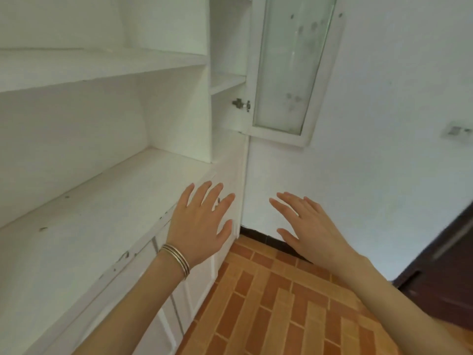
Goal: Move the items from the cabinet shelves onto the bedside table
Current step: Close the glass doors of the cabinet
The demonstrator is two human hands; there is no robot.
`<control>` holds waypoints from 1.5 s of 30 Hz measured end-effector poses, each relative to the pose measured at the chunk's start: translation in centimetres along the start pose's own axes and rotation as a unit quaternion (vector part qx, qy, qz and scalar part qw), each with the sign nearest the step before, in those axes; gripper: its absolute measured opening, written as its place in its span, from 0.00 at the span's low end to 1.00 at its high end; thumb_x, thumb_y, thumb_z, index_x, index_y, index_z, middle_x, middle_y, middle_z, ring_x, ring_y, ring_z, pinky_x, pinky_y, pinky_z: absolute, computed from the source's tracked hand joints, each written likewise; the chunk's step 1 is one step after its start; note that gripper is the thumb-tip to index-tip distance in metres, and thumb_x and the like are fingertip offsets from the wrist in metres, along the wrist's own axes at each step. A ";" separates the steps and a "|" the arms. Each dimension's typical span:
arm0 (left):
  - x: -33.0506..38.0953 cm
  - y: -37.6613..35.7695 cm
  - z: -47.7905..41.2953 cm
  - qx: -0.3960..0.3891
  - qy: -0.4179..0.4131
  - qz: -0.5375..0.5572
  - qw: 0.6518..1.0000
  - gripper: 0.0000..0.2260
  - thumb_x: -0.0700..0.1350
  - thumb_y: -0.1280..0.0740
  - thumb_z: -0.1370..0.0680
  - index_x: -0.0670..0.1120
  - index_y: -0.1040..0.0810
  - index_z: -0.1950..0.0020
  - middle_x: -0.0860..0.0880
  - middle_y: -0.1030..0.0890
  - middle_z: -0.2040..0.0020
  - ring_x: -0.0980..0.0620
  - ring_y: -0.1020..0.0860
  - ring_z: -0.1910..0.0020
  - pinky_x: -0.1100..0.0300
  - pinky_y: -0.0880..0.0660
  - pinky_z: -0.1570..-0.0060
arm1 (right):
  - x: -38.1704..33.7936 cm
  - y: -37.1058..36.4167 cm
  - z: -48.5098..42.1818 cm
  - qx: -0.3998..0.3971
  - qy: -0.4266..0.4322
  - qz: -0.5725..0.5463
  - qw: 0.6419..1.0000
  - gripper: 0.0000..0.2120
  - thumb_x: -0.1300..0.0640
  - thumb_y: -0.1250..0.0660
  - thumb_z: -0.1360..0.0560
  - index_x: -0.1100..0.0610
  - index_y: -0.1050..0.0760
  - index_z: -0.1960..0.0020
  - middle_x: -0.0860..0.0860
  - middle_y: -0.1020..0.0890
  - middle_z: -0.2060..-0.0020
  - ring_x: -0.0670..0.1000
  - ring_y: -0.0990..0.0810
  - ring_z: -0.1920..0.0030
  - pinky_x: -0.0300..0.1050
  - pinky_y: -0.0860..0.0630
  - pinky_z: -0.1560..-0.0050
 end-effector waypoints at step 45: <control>6.2 -17.9 -49.7 0.115 0.095 -0.063 0.987 0.20 0.52 0.44 0.25 0.45 0.22 0.40 0.43 0.21 0.43 0.40 0.25 0.41 0.47 0.35 0.41 | 53.4 -11.9 -33.0 0.151 0.201 0.087 0.964 0.19 0.53 0.40 0.23 0.59 0.29 0.35 0.58 0.28 0.34 0.58 0.41 0.28 0.55 0.46 0.27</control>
Point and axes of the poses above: each hand's wrist, its own z-axis away from the middle knuckle, its own y-axis out of the back of the hand, x = y × z, the point moved 2 cm from there along -z, towards the middle knuckle
